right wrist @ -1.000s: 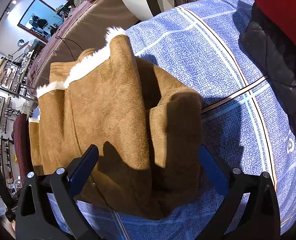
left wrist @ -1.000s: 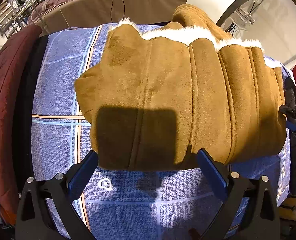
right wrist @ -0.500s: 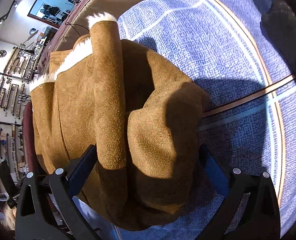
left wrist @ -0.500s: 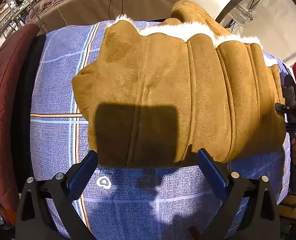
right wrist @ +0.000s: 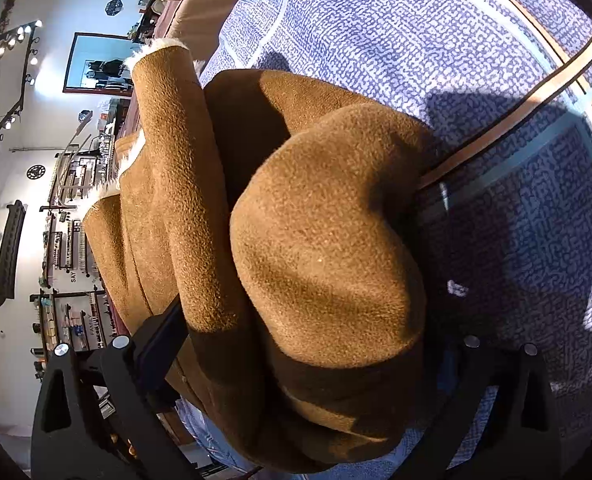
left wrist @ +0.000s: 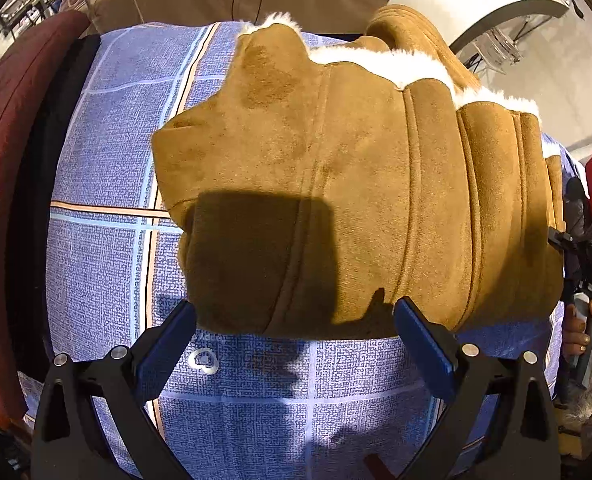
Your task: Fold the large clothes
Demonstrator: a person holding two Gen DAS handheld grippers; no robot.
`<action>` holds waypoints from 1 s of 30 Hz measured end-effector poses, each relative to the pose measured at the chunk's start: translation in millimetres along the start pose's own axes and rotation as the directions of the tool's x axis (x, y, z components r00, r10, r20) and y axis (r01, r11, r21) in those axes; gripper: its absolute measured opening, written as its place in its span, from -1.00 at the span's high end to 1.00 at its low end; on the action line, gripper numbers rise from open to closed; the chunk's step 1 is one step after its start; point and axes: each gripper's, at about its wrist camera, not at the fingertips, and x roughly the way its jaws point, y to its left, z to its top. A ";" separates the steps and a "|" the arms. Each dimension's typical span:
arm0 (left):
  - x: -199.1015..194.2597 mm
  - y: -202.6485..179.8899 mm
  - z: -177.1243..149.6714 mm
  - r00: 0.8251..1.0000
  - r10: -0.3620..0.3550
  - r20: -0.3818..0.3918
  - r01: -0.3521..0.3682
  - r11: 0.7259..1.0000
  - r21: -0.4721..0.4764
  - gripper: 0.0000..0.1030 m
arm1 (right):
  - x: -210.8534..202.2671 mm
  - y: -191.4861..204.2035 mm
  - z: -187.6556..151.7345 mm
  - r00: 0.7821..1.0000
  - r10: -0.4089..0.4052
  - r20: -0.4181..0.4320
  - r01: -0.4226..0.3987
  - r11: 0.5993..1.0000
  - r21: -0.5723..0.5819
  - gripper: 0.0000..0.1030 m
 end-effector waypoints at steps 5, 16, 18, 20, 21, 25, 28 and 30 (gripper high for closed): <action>-2.5 34.1 7.4 0.999 -0.040 0.015 0.042 0.994 -0.104 -0.88 | 0.4 -0.2 -4.0 1.000 0.005 0.022 -0.005 1.000 0.008 -0.81; 20.0 98.7 34.0 0.974 -0.223 0.028 0.223 0.941 -0.254 -0.88 | -2.9 -4.1 -5.6 0.999 -0.013 0.032 0.012 0.999 0.037 -0.81; 27.7 92.4 41.4 0.967 -0.256 0.018 0.253 0.939 -0.232 -0.88 | -0.4 -2.5 -7.8 0.999 -0.018 0.031 0.016 0.999 0.043 -0.81; 36.6 87.8 48.6 0.962 -0.272 0.009 0.268 0.938 -0.220 -0.88 | -0.3 -2.0 -9.0 0.999 -0.023 0.029 0.021 0.999 0.049 -0.81; 40.9 87.0 52.6 0.963 -0.269 0.006 0.263 0.939 -0.221 -0.88 | -1.1 -3.4 -12.1 0.999 -0.025 0.028 0.024 0.998 0.052 -0.81; 56.9 83.9 65.4 0.951 -0.310 -0.008 0.299 0.923 -0.243 -0.90 | 1.5 -1.8 -12.9 0.999 -0.036 0.028 0.034 0.997 0.063 -0.81; 64.8 81.1 73.4 0.940 -0.339 -0.024 0.326 0.919 -0.222 -0.91 | 3.3 0.2 -11.4 0.999 -0.042 0.028 0.040 0.997 0.069 -0.81; 70.9 79.1 78.2 0.929 -0.369 -0.038 0.351 0.907 -0.232 -0.91 | 4.0 1.5 -9.9 0.999 -0.044 0.026 0.042 0.997 0.072 -0.81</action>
